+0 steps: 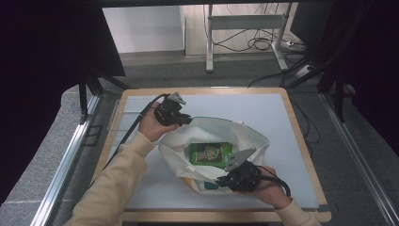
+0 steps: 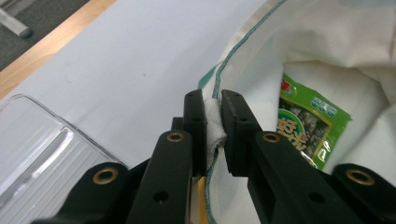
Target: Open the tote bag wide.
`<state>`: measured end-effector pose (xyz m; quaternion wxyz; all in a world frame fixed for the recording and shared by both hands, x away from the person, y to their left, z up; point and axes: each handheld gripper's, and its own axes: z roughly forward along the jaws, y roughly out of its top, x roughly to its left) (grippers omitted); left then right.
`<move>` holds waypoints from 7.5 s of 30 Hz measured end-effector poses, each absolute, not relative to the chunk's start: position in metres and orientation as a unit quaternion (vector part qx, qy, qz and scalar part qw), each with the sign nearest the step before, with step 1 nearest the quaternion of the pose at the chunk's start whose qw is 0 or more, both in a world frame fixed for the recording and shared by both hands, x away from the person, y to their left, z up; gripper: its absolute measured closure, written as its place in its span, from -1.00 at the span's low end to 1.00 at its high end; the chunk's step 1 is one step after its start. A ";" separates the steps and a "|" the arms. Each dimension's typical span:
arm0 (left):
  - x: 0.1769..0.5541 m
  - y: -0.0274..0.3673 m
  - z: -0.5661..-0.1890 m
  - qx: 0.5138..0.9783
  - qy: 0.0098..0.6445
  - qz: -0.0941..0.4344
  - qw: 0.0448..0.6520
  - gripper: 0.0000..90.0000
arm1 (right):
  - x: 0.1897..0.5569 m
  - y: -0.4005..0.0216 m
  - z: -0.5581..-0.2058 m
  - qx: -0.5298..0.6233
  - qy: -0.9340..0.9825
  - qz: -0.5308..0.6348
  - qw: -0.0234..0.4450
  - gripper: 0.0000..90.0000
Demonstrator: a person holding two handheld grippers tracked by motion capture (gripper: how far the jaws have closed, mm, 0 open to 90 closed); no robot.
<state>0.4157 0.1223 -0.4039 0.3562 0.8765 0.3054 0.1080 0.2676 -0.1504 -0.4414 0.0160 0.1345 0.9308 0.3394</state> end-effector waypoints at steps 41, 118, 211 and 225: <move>0.409 0.137 -0.402 0.871 0.302 0.112 0.370 0.33 | 0.240 -0.144 -0.455 0.114 0.930 0.347 0.049 0.23; 0.315 0.151 -0.441 0.896 0.228 0.006 0.382 -0.08 | 0.421 -0.035 -0.481 0.178 0.951 0.250 0.047 0.98; 0.317 0.150 -0.449 0.901 0.237 -0.001 0.364 -0.08 | 0.420 -0.142 -0.454 0.278 0.941 0.142 0.127 0.97; 0.317 0.150 -0.450 0.900 0.239 -0.001 0.364 -0.07 | 0.433 -0.155 -0.458 0.300 0.934 0.140 0.136 0.98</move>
